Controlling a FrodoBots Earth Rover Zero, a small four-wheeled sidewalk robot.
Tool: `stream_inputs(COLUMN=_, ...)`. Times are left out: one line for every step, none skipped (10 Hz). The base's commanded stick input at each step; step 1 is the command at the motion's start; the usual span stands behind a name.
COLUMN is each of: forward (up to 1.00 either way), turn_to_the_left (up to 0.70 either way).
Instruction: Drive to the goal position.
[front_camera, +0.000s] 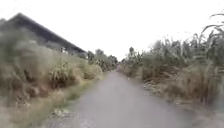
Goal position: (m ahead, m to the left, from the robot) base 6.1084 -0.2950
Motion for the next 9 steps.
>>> stream_inputs(forward=1.00, turn_to_the_left=0.00)
stream_inputs(forward=1.00, turn_to_the_left=0.00)
stream_inputs(forward=1.00, turn_to_the_left=0.00)
stream_inputs(forward=1.00, turn_to_the_left=0.00)
stream_inputs(forward=1.00, turn_to_the_left=0.00)
stream_inputs(forward=1.00, turn_to_the_left=0.00)
stream_inputs(forward=1.00, turn_to_the_left=0.00)
stream_inputs(forward=1.00, turn_to_the_left=0.00)
stream_inputs(forward=1.00, turn_to_the_left=0.00)
